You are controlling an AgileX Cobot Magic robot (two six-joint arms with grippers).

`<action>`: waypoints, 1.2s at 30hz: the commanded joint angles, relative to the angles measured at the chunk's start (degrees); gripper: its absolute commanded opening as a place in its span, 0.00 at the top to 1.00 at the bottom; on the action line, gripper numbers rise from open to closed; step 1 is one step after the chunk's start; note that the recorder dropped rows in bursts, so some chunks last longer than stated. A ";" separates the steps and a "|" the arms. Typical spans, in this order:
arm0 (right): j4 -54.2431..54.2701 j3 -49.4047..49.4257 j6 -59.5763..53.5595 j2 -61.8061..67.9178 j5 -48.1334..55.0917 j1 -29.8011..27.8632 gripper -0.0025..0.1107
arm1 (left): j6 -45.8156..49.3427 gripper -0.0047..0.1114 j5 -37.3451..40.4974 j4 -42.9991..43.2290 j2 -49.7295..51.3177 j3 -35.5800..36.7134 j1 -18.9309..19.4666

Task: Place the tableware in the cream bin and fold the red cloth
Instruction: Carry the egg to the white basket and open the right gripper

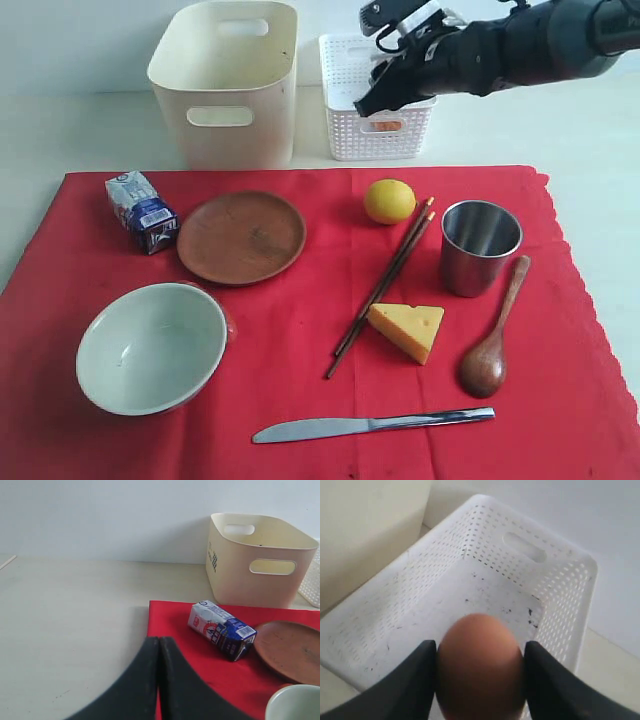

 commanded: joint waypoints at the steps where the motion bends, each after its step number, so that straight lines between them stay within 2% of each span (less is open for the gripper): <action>1: -0.05 -0.39 0.91 1.21 -2.72 -0.19 0.82 | 0.17 0.94 -0.31 -0.50 -0.37 -0.04 0.20; 6: -0.05 -0.39 0.91 1.34 -2.72 -0.19 0.57 | 0.17 0.94 -0.31 -0.50 -0.37 -0.04 0.20; 10: -0.05 -0.39 0.91 1.34 -2.51 -0.19 0.47 | 0.17 0.94 -0.31 -0.50 -0.37 -0.04 0.20; 20: -0.05 -0.39 1.70 1.34 -2.01 -0.19 0.46 | 0.17 0.94 -0.31 -0.50 -0.37 -0.04 0.20; 27: -0.05 -0.39 3.87 -1.03 5.11 -0.19 0.46 | 0.17 0.94 -0.31 -0.50 -0.37 -0.04 0.20; 36: -0.05 -0.39 4.02 -11.22 17.23 -0.19 0.46 | 0.17 0.94 -0.31 -0.50 -0.37 -0.04 0.20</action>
